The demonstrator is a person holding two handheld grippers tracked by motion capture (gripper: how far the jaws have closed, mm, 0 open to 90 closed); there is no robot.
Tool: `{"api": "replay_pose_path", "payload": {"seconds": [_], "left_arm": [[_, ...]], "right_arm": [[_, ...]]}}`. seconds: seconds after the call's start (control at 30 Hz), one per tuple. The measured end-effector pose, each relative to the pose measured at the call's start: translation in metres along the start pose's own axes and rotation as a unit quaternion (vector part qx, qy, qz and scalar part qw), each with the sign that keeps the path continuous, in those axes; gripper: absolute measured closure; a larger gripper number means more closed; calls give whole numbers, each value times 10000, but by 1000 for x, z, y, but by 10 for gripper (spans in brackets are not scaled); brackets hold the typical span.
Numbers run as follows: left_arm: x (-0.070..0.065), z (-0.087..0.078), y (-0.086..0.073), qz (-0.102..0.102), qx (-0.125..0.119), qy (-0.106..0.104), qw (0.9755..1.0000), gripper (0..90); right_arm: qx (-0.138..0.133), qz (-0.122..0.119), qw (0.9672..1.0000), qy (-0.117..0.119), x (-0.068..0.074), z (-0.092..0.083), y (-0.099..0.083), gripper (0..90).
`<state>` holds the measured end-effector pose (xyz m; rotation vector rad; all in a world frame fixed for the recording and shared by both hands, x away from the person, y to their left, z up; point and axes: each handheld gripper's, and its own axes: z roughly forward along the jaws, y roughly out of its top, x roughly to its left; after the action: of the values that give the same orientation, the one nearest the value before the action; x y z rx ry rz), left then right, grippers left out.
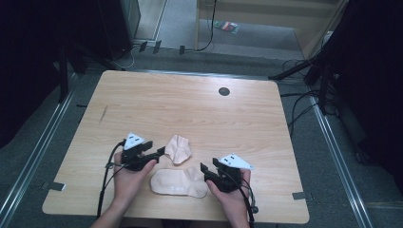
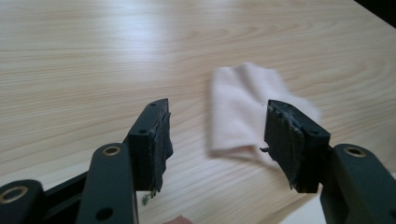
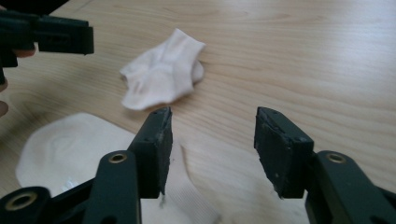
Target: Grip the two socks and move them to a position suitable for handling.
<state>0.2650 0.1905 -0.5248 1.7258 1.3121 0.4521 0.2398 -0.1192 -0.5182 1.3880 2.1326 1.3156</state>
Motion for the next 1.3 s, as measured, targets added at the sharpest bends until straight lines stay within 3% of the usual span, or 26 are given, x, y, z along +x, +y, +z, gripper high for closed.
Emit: {"api": "replay_pose_path", "payload": {"seconds": [0.13, 0.2, 0.23, 0.27, 0.3, 0.47, 0.53, 0.67, 0.77, 0.83, 0.9, 1.0, 1.17, 1.3], "left_arm": [[25, -8, -17, -41, -273, 181, 9995, 390], [32, -5, -26, 54, -299, 230, 9993, 352], [32, -5, -26, 54, -299, 230, 9993, 333], [34, -5, -26, -107, -338, 90, 9993, 333], [34, -6, -25, -68, -416, 109, 9991, 321], [35, -4, -25, -120, -392, 112, 9991, 310], [34, -2, -24, -113, -347, 141, 9992, 305], [33, -1, -24, -120, -330, 125, 9993, 302], [33, -1, -24, -107, -289, 116, 9995, 305], [32, 0, -24, -59, -254, 142, 9996, 307], [31, 0, -24, -53, -251, 126, 9996, 308], [30, 1, -23, 0, -223, 123, 9997, 311], [28, 2, -23, 89, -143, 55, 9998, 312], [26, 6, -21, 163, 14, -80, 9998, 313]], "right_arm": [[103, -84, 9998, 115, 8, 17, 14, 536], [388, -59, 9991, 180, 12, 38, 26, 547], [388, -59, 9991, 180, 12, 38, 26, 547], [425, -53, 9989, 198, 13, 43, 28, 553], [523, -49, 9983, 236, 14, 54, 33, 568], [654, -5, 9975, 268, 13, 70, 39, 592], [711, -24, 9973, 167, 12, 79, 40, 582], [746, 109, 9969, 217, 9, 84, 39, 584], [953, 134, 9947, 350, 12, 89, 37, 602], [1130, 74, 9931, 319, 16, 90, 35, 702], [1129, 69, 9931, 312, 16, 90, 35, 756], [1014, -61, 9944, 302, 18, 88, 35, 867], [865, -218, 9957, 253, 23, 84, 39, 887], [684, -386, 9962, 375, 31, 76, 51, 890]]}}
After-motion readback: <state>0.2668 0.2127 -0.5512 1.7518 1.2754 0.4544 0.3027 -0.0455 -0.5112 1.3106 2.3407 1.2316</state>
